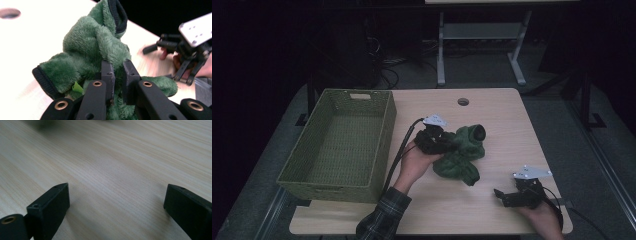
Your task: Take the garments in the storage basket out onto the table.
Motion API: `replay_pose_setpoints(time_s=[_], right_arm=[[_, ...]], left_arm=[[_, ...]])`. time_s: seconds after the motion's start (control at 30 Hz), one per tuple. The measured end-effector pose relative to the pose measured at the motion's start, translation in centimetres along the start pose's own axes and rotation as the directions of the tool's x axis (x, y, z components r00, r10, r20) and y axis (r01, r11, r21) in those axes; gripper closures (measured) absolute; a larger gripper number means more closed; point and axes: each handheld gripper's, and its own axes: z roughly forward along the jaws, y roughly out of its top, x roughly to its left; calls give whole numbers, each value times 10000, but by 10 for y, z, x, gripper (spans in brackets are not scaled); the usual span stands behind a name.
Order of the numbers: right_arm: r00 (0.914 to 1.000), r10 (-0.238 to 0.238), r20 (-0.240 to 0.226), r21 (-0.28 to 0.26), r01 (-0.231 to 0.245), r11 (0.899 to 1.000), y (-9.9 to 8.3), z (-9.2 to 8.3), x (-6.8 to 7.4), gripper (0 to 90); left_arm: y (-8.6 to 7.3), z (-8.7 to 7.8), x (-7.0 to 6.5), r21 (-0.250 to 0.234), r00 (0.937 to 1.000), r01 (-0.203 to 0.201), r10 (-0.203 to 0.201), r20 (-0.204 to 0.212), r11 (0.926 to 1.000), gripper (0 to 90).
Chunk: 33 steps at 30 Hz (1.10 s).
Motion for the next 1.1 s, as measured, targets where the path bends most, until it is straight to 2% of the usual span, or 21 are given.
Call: replay_pose_setpoints(time_s=[0.13,0.17,0.37,0.5,0.63,0.73,0.83,0.9,1.03,1.1], right_arm=[[10000,-15,0,-7,15,10000,0,0,0,62],[10000,-15,0,-7,15,10000,0,0,0,62],[10000,-24,2,-10,24,10000,0,0,0,62],[10000,-21,3,-7,21,10000,0,0,0,61],[10000,-2,4,-2,2,10000,0,0,0,62],[10000,-6,4,-2,6,10000,0,0,0,62],[10000,-7,5,0,7,10000,0,0,0,62],[10000,2,3,-3,-2,10000,0,0,0,62],[10000,-1,14,-2,1,10000,0,0,0,62],[10000,9,4,-3,-9,10000,0,0,0,62]], left_arm=[[-19,12,0,424,9998,171,-177,137,9990,819],[-19,12,0,424,9998,171,-177,137,9990,818],[-43,22,-1,986,9991,261,-293,308,9948,816],[-48,23,0,1064,9987,335,-374,350,9938,810],[-57,31,1,1274,9992,217,-256,291,9916,789],[-61,34,4,1204,9996,92,-122,238,9927,744],[-60,32,5,1066,9997,109,-131,200,9942,622],[-57,22,3,907,10000,34,-41,73,9959,559],[-57,10,-2,598,9999,30,-37,108,9982,523],[-59,2,-7,625,9997,-243,238,89,9978,519]])
